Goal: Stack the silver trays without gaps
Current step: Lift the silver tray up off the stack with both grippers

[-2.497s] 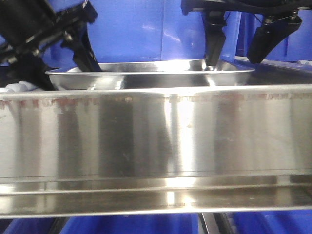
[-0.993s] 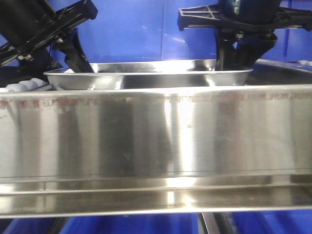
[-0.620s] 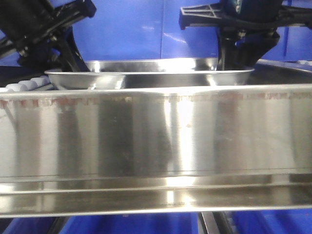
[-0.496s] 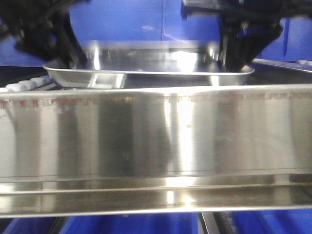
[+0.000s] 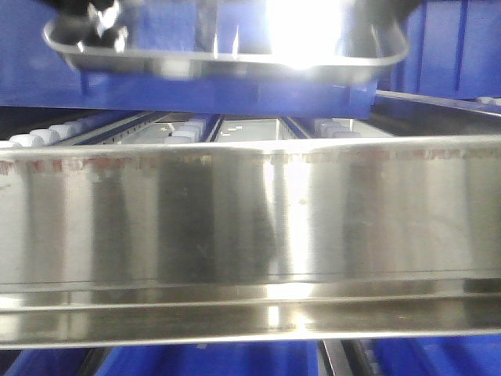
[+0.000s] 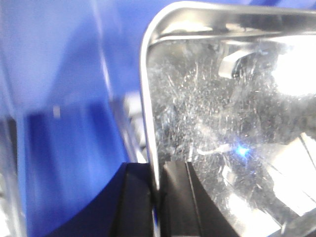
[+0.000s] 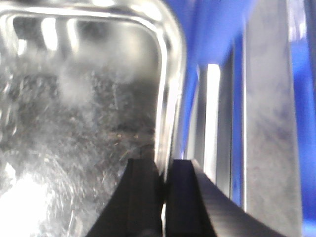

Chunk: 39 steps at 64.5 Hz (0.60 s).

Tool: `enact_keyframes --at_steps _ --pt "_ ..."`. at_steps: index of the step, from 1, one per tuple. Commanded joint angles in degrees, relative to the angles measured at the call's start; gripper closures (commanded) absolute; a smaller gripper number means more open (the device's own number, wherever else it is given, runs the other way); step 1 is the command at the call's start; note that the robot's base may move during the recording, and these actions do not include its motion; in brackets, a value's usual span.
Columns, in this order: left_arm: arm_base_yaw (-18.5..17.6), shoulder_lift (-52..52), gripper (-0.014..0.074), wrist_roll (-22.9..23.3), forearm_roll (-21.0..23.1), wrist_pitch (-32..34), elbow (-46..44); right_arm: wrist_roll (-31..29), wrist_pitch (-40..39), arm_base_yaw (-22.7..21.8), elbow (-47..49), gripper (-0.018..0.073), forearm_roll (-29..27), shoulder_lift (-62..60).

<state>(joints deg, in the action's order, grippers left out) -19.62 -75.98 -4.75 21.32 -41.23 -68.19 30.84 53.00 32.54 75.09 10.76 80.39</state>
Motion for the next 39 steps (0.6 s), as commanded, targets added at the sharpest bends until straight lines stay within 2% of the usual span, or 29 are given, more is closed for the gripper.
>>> enact_keyframes --at_steps 1,18,39 --pt "-0.7 3.2 0.0615 -0.6 2.5 2.6 -0.7 1.2 -2.4 2.4 1.5 0.0638 4.1 -1.6" --pt "-0.7 7.9 0.0615 -0.6 2.5 7.3 -0.7 8.5 -1.4 7.5 5.9 0.0638 15.1 -2.9" --pt "-1.0 8.5 0.0615 0.7 0.4 5.7 -6.0 11.0 0.9 11.0 11.0 0.0638 21.8 -2.9"
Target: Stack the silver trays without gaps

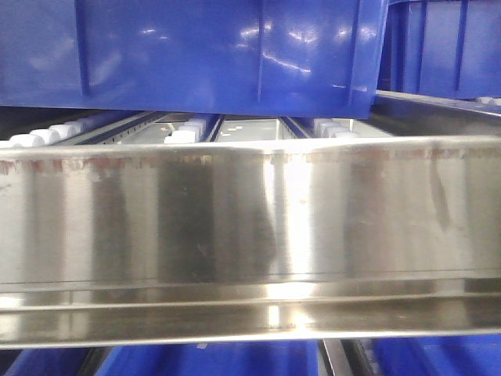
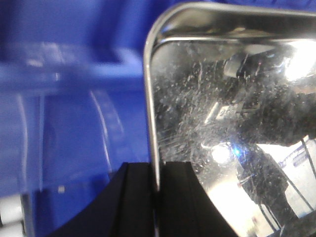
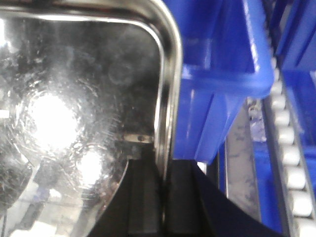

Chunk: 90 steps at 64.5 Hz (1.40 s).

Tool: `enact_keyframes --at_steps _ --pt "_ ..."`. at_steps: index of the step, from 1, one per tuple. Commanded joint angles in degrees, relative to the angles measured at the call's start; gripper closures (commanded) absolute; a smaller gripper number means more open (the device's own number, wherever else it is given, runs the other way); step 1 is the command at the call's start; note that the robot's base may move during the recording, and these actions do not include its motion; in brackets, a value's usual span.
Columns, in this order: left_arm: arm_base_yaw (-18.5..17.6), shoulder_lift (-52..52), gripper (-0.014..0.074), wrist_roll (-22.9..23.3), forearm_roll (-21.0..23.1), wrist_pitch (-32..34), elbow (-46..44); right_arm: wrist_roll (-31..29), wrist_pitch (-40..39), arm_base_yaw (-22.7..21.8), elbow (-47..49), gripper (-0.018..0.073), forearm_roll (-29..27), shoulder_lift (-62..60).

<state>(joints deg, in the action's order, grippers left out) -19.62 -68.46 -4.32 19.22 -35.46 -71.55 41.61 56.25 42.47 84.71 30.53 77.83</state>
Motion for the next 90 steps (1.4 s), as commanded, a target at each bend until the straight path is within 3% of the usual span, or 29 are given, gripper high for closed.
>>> enact_keyframes --at_steps 1,21,51,90 --pt "-1.2 0.9 0.0615 0.2 2.3 0.0 -2.9 0.4 -2.2 1.3 1.5 0.0638 2.4 -0.3" --pt "-6.3 0.9 0.0615 5.4 -3.4 1.9 -4.3 0.9 -1.5 1.6 1.9 0.0638 3.9 -0.4" --pt "-6.3 0.8 0.0615 5.5 -4.1 5.7 -4.3 0.9 -6.2 1.6 2.0 0.0638 4.3 -0.4" --pt "-6.3 0.8 0.0615 5.5 -4.4 5.3 -4.3 0.9 -8.7 1.6 2.0 0.0638 4.3 -0.4"
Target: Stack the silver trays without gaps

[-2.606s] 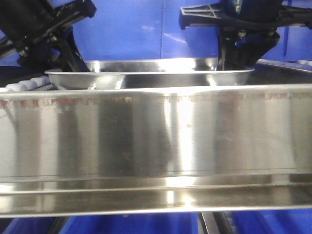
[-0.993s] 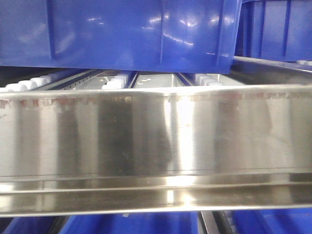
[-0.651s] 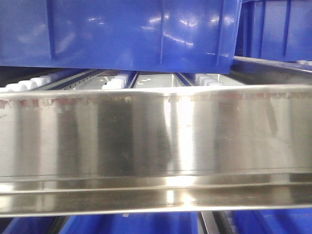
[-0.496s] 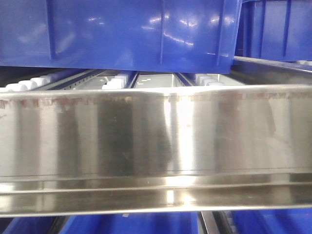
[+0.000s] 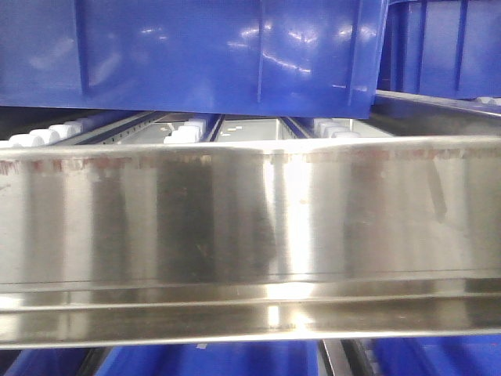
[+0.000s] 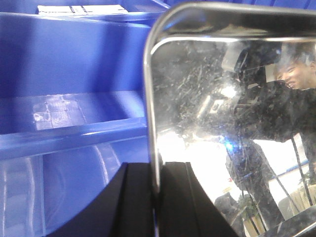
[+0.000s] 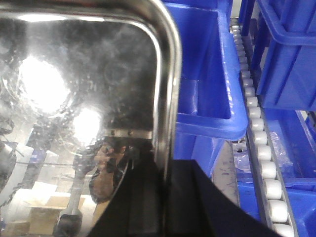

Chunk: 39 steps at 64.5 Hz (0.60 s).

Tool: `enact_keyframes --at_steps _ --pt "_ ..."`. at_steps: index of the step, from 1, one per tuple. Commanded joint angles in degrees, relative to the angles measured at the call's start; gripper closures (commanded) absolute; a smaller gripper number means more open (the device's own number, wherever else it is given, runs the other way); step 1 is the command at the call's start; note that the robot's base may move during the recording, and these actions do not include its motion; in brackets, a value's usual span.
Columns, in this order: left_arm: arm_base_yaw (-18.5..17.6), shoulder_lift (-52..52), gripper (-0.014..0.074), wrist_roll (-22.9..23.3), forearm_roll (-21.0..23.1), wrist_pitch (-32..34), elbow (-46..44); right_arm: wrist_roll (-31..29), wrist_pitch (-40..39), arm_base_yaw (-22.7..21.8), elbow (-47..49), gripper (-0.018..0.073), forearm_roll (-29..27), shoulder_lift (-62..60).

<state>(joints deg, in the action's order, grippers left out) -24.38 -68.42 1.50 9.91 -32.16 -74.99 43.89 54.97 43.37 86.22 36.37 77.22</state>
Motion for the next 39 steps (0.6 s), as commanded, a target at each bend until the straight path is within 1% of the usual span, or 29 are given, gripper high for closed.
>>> enact_keyframes --at_steps 1,28,39 --pt "-1.6 0.8 0.0615 -0.3 5.0 2.0 -0.9 -1.4 -7.4 0.7 0.4 0.0638 -1.5 0.2" --pt "-1.6 0.7 0.0615 -0.3 5.0 1.9 -0.9 -1.4 -7.7 0.7 0.4 0.0638 -1.5 0.2" --pt "-1.6 0.7 0.0615 -0.3 5.0 5.5 -0.9 -1.4 -7.9 0.7 0.4 0.0638 -1.5 0.2"
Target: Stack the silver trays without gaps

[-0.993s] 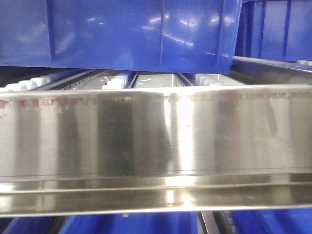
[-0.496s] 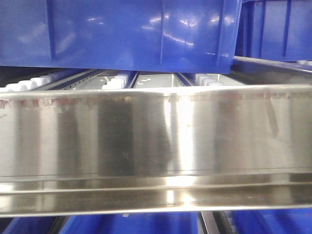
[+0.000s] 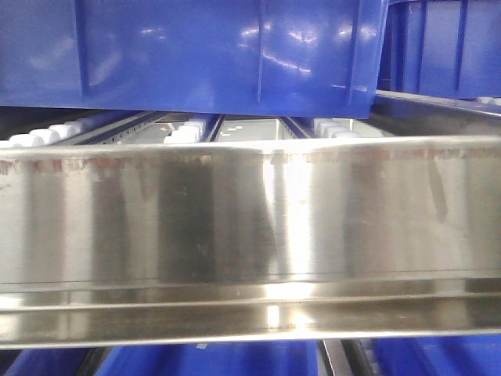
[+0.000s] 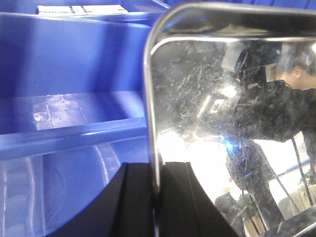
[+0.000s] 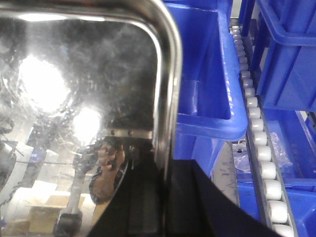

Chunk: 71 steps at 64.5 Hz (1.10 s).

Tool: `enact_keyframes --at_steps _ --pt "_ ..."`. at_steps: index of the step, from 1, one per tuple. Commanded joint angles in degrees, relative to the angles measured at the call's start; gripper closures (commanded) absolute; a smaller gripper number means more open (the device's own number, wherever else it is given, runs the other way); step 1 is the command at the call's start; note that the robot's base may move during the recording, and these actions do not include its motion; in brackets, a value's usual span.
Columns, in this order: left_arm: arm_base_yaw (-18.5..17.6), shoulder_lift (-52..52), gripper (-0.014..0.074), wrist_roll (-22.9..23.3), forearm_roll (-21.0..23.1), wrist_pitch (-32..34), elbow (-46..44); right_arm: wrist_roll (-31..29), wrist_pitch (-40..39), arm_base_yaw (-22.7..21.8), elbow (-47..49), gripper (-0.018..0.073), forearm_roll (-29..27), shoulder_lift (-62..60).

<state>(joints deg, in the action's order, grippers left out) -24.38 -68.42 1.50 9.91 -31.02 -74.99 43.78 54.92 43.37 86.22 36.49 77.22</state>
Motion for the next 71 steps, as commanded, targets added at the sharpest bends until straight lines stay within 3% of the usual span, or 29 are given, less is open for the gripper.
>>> enact_keyframes --at_steps 1,71 --pt "-1.6 0.7 0.0615 -0.3 5.0 4.7 -0.9 -1.2 -7.9 0.7 0.4 0.0638 -1.6 0.2" --pt "-1.6 0.7 0.0615 -0.3 5.0 6.2 -0.9 -1.2 -9.6 0.7 0.4 0.0638 -1.6 0.2"
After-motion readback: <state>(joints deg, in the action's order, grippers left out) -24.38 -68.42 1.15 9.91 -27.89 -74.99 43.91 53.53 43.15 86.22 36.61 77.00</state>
